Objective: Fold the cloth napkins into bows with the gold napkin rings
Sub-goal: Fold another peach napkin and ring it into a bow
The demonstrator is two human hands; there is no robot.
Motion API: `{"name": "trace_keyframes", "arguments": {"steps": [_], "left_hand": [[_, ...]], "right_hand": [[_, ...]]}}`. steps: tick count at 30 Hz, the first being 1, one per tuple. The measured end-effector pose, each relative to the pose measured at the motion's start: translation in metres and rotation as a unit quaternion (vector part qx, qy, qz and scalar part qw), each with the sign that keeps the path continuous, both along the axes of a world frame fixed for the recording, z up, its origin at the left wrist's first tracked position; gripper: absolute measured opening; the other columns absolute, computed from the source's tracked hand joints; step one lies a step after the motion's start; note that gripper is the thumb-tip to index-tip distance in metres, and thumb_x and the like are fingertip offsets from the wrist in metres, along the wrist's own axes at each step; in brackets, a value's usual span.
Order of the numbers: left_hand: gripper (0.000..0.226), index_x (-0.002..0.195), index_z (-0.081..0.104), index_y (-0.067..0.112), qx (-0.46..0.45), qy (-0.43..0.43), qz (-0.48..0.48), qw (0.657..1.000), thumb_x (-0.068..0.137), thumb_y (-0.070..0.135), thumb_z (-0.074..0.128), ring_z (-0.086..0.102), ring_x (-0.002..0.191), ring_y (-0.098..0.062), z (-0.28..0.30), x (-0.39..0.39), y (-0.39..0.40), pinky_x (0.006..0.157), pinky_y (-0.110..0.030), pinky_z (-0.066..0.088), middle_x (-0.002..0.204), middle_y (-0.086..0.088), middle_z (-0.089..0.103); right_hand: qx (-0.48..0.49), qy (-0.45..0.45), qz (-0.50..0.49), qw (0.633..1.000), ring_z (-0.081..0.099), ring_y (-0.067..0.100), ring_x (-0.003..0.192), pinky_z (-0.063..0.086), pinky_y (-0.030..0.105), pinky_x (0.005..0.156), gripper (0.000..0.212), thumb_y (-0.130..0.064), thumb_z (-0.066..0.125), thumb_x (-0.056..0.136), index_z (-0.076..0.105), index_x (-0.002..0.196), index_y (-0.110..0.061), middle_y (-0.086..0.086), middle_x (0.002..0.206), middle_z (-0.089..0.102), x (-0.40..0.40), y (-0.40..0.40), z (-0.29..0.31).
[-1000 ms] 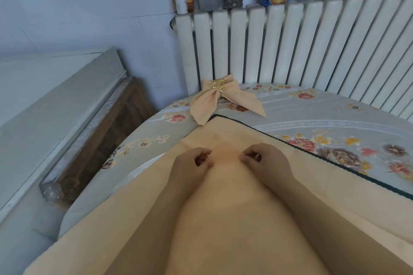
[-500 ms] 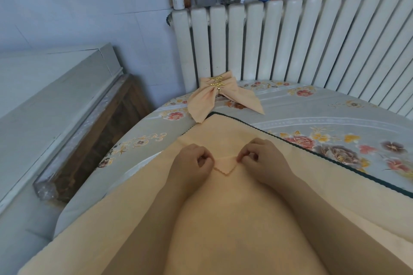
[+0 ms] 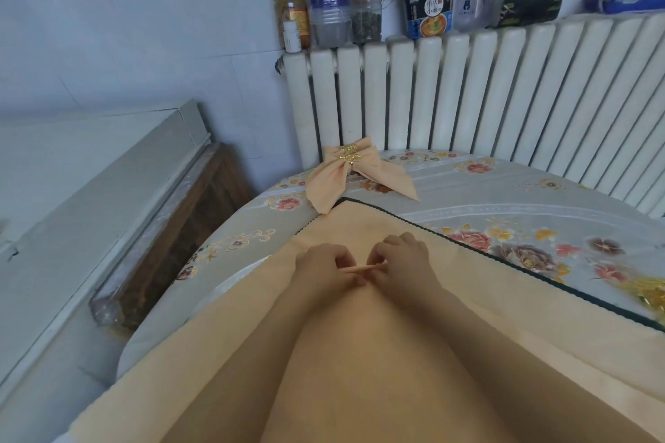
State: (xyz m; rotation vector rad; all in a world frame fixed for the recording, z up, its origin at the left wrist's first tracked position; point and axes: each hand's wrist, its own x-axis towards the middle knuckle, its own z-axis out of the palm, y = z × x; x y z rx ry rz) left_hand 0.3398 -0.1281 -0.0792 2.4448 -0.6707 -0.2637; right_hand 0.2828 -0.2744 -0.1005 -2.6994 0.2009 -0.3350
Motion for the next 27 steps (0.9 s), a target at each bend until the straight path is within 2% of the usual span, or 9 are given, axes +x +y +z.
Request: {"name": "trace_keyframes", "arguments": {"steps": [2,6,10,13,16,18,20,23,27], "left_hand": [[0.002,0.076,0.065,0.027,0.007,-0.044,-0.012,0.999,0.077,0.025,0.066,0.055,0.083,-0.009,0.001,-0.005,0.002,0.09,-0.033,0.039,0.081,0.009,0.063],[0.018,0.082,0.068,0.025,0.016,-0.147,-0.047,0.988,0.078,0.017,0.052,0.052,0.092,-0.015,-0.006,-0.023,0.012,0.076,-0.027,0.022,0.085,0.005,0.063],[0.025,0.089,0.067,0.027,0.0,-0.122,-0.065,0.99,0.076,0.01,0.054,0.047,0.1,-0.011,-0.014,-0.034,0.024,0.078,-0.026,0.02,0.091,0.009,0.059],[0.032,0.095,0.067,0.03,0.013,-0.101,-0.082,0.991,0.07,0.026,0.046,0.043,0.104,-0.006,-0.015,-0.04,0.029,0.081,-0.023,0.02,0.095,0.014,0.054],[0.035,0.095,0.071,0.026,-0.019,-0.065,-0.056,0.996,0.073,0.04,0.047,0.045,0.104,-0.005,-0.014,-0.046,0.029,0.083,-0.021,0.022,0.092,0.018,0.052],[0.024,0.089,0.072,0.02,-0.041,-0.059,-0.02,0.997,0.083,0.039,0.059,0.05,0.101,-0.009,-0.014,-0.045,0.027,0.088,-0.027,0.031,0.09,0.015,0.056],[0.012,0.08,0.073,0.021,-0.055,-0.05,0.0,0.997,0.082,0.032,0.067,0.051,0.094,-0.008,-0.015,-0.044,0.027,0.093,-0.032,0.036,0.083,0.015,0.057],[0.003,0.073,0.073,0.03,-0.059,-0.028,0.014,0.998,0.072,0.029,0.075,0.05,0.095,-0.004,-0.015,-0.041,0.024,0.096,-0.032,0.033,0.083,0.015,0.056],[0.03,0.097,0.061,0.035,0.018,-0.032,0.016,0.999,0.071,0.037,0.074,0.047,0.103,-0.009,-0.009,-0.034,0.019,0.088,-0.028,0.029,0.095,0.015,0.054]], "right_hand": [[0.009,-0.049,0.01,0.999,0.048,0.02,0.1,0.022,0.029,0.078,0.012,-0.028,0.06,0.079,0.07,0.082,-0.021,-0.006,0.091,0.065,-0.008,0.0,0.003],[-0.034,-0.092,0.057,0.994,0.06,0.019,0.068,0.032,0.028,0.061,0.01,-0.021,0.061,0.052,0.064,0.058,-0.028,-0.012,0.059,0.062,-0.026,-0.004,0.006],[0.03,-0.017,0.087,0.996,0.051,0.015,0.081,0.039,0.031,0.074,0.01,-0.019,0.066,0.073,0.071,0.078,-0.026,-0.01,0.078,0.068,-0.04,-0.01,0.005],[0.062,0.005,0.088,0.994,0.045,0.01,0.082,0.039,0.026,0.079,0.011,-0.021,0.066,0.076,0.072,0.083,-0.027,-0.015,0.08,0.063,-0.047,-0.009,0.003],[0.111,0.039,0.091,0.989,0.048,0.008,0.086,0.033,0.015,0.077,0.009,-0.028,0.068,0.081,0.074,0.08,-0.022,-0.018,0.08,0.057,-0.048,-0.012,0.006],[0.156,0.069,0.072,0.983,0.052,0.007,0.087,0.033,0.018,0.074,0.015,-0.031,0.067,0.083,0.074,0.073,-0.022,-0.014,0.082,0.059,-0.046,-0.014,0.01],[0.125,0.081,0.056,0.987,0.049,0.01,0.09,0.032,0.021,0.075,0.019,-0.036,0.068,0.081,0.068,0.064,-0.028,-0.012,0.084,0.057,-0.043,-0.012,0.014],[-0.05,0.082,0.052,0.994,0.039,0.014,0.107,0.029,0.026,0.087,0.021,-0.046,0.066,0.078,0.066,0.087,-0.026,-0.011,0.11,0.048,-0.038,-0.006,0.014],[-0.033,0.141,0.038,0.989,0.038,0.018,0.121,0.025,0.033,0.096,0.045,-0.044,0.063,0.082,0.049,0.122,-0.03,-0.005,0.124,0.049,-0.033,-0.004,0.016]]}}
